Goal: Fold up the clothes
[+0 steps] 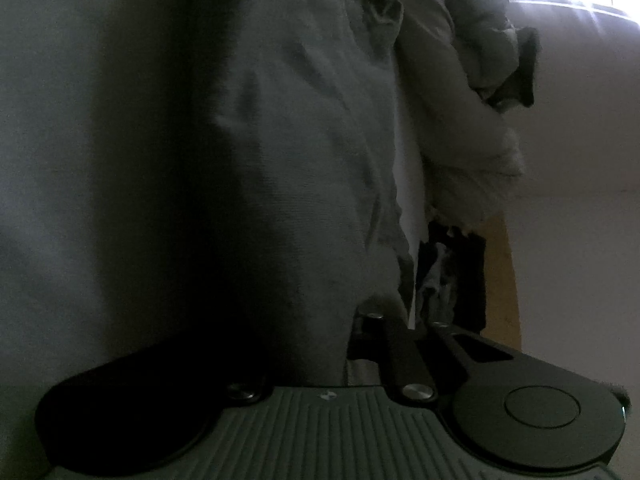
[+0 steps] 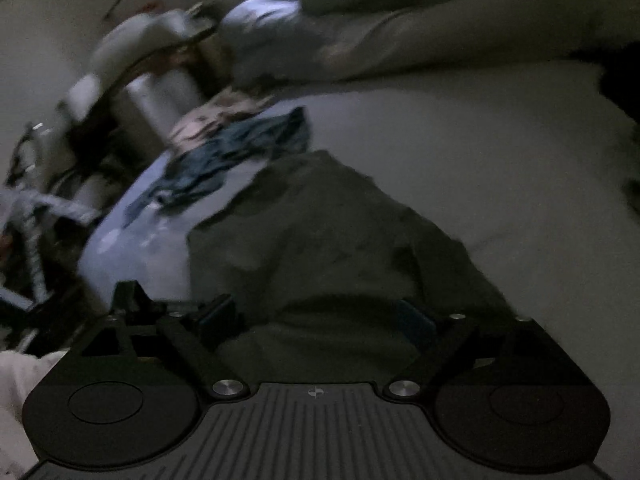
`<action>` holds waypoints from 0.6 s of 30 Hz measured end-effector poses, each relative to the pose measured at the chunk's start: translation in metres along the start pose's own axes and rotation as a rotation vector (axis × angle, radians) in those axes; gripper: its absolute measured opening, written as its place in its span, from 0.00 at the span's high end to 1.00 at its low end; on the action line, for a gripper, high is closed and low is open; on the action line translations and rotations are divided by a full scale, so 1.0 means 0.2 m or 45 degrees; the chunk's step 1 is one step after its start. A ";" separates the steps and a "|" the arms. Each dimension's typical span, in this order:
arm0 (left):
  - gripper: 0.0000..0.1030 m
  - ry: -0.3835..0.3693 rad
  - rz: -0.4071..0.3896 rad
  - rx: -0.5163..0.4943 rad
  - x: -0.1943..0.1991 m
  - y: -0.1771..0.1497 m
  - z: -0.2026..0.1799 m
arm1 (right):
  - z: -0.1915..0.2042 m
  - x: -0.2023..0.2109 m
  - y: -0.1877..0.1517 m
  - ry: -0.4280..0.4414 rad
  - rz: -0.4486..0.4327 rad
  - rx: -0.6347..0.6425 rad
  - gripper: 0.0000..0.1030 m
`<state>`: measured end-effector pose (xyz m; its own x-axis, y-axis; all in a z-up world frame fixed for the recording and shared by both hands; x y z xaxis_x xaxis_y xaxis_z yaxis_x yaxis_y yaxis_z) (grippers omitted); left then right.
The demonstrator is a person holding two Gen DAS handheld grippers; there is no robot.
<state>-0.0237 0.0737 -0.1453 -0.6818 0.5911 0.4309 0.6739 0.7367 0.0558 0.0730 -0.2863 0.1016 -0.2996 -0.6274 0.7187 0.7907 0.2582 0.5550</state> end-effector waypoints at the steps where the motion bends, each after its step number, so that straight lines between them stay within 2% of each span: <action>1: 0.88 0.001 -0.002 -0.001 0.00 0.00 0.00 | -0.05 -0.04 0.08 0.036 0.036 0.021 0.12; 5: 0.88 0.018 -0.004 -0.004 -0.01 -0.01 -0.01 | -0.24 -0.23 0.33 0.166 0.179 0.111 0.11; 8: 0.88 0.017 -0.009 -0.013 0.00 -0.01 -0.01 | -0.40 -0.41 0.47 0.258 0.300 0.135 0.11; 12: 0.88 0.013 -0.017 -0.012 0.00 -0.02 0.00 | -0.59 -0.61 0.53 0.392 0.425 0.117 0.11; 18: 0.88 -0.010 -0.020 -0.022 0.01 -0.03 0.02 | -0.82 -0.83 0.57 0.538 0.645 0.074 0.10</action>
<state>-0.0301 0.0715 -0.1476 -0.6947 0.5819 0.4229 0.6677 0.7403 0.0781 0.3001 -0.2743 -0.0238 0.3464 -0.6492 0.6772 0.7453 0.6288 0.2216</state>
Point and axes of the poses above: each gripper's, at about its wrist camera, not at the fingertips, and x roughly against the way its jaws point, z to its left, y to its top, the point moved 1 cm from there along -x, roughly the way its jaws point, and after that the axes turned 2 degrees about y, right-handed, at the moved point
